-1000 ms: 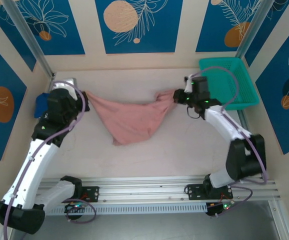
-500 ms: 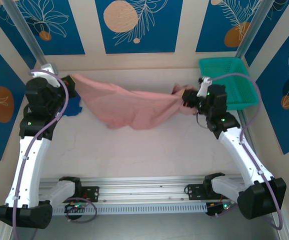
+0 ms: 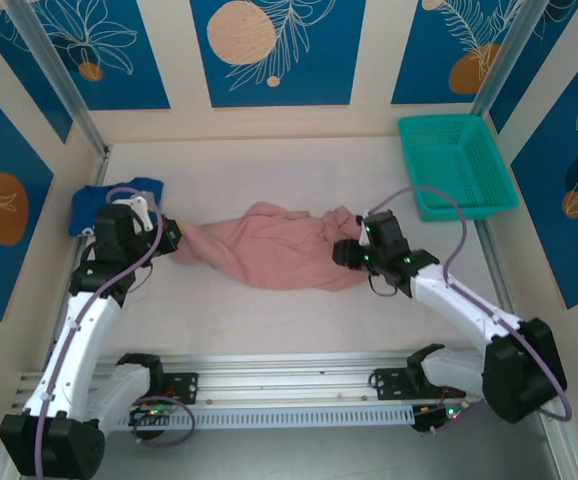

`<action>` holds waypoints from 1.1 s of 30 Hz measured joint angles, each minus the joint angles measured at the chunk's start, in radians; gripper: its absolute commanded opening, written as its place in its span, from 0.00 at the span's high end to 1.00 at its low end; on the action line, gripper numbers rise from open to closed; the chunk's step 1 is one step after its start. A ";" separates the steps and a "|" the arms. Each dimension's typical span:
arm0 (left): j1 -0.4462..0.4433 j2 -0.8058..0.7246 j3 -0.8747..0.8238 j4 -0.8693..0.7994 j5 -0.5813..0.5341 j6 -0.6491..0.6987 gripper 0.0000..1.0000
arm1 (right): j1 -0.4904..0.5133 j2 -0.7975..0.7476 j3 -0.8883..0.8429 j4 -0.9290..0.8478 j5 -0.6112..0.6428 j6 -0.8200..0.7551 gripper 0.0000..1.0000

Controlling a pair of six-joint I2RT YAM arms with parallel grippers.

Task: Fold the inside-out t-shirt

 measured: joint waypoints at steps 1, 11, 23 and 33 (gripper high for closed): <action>0.000 -0.006 -0.010 0.000 0.002 0.000 1.00 | 0.006 0.058 0.053 0.010 0.015 -0.025 0.50; 0.000 -0.010 -0.024 -0.002 0.011 0.001 1.00 | 0.018 0.504 0.374 -0.062 0.163 -0.243 0.45; 0.002 0.011 0.025 -0.043 -0.053 -0.007 1.00 | 0.008 0.613 0.509 -0.203 0.266 -0.375 0.96; 0.113 0.217 0.509 -0.066 -0.071 -0.018 1.00 | -0.315 0.199 0.633 -0.076 -0.255 -0.247 0.97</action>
